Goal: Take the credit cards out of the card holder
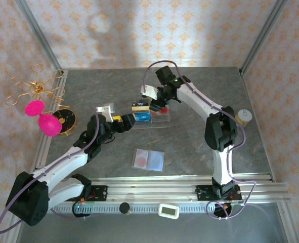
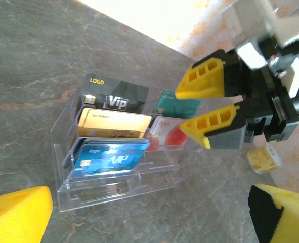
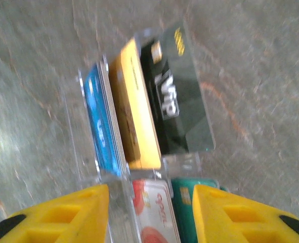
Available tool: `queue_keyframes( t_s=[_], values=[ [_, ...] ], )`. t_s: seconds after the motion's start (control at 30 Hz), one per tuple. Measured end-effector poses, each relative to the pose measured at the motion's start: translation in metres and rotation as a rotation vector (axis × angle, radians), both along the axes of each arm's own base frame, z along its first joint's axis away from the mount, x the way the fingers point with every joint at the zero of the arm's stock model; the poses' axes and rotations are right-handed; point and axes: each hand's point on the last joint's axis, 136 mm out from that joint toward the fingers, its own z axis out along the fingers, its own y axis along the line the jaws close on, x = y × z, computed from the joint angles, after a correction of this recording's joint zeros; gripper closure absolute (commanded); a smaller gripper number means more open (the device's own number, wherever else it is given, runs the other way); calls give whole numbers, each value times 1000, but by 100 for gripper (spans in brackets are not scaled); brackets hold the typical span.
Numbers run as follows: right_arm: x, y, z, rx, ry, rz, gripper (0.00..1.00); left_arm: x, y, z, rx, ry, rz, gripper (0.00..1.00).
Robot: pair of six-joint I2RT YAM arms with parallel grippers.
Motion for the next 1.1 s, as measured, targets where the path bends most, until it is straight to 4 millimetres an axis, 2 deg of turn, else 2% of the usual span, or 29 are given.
queue_keyframes(
  t_s=[0.1,0.2,0.27,0.33,0.43,0.53,0.63,0.73,0.87,1.0,1.1],
  values=[
    [-5,14,22,132,18,-69,54,-3,-1,4,-41,-8,-1,1],
    [-14,23,36,293,60,-206,55,-9,1,4,-85,-7,6,1],
    [-25,25,33,375,119,-301,55,-15,3,0,-111,3,11,1],
    [-42,29,21,410,174,-384,55,-21,5,-5,-132,17,14,2],
    [-90,40,-13,370,255,-472,55,-31,8,-9,-158,25,12,4],
    [-152,52,-50,289,330,-500,55,-39,9,-7,-188,17,8,5],
    [-210,52,-82,194,383,-504,55,-45,11,-11,-201,20,3,6],
    [-244,52,-97,130,384,-509,55,-53,12,-23,-209,46,-3,6],
    [-256,58,-97,134,357,-527,55,-63,15,-38,-211,73,-5,7],
    [-247,58,-99,136,321,-571,55,-70,17,-44,-226,77,-3,7],
    [-242,58,-111,105,303,-593,55,-73,18,-46,-226,81,-3,7]
  ],
)
